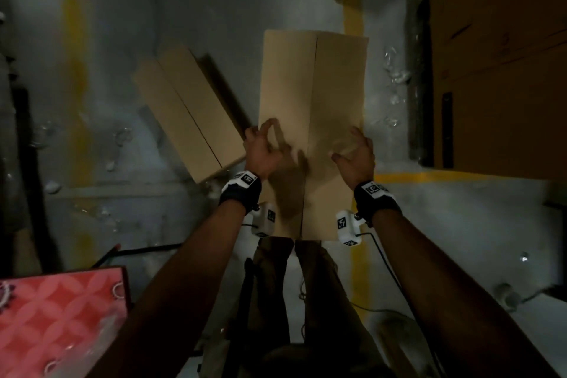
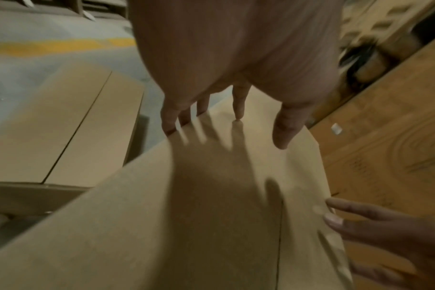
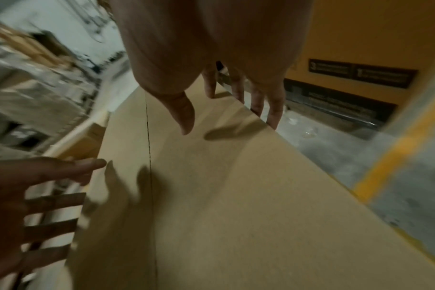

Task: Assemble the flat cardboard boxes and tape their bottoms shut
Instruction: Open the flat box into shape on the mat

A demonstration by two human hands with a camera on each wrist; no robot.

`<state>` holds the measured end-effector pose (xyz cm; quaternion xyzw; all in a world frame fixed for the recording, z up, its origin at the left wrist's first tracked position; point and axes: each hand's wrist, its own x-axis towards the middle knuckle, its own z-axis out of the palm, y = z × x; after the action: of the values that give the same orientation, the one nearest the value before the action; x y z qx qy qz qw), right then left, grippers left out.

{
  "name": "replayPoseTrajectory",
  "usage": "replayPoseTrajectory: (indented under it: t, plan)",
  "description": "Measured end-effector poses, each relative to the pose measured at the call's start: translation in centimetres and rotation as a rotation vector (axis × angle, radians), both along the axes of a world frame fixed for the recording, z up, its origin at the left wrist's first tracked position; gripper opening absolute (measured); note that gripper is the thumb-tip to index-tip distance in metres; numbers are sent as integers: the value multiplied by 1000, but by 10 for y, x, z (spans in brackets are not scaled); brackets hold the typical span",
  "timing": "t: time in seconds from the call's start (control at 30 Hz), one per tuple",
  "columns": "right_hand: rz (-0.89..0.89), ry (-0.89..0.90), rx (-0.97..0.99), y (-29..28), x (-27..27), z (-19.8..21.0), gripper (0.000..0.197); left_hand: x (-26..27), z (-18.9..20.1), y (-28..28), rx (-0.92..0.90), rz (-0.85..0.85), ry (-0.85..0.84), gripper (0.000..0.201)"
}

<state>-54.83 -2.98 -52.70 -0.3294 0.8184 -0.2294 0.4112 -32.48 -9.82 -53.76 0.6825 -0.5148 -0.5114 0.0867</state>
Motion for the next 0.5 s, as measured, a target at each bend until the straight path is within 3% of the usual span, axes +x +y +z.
replayPoseTrajectory:
  t: [0.13,0.5]
  plan:
    - [118,41,-154,-14,12,82,81,25,82,7,-165,105,24,68]
    - [482,125,-563,-64,89,286,76,106,279,53,-576,408,-64,76]
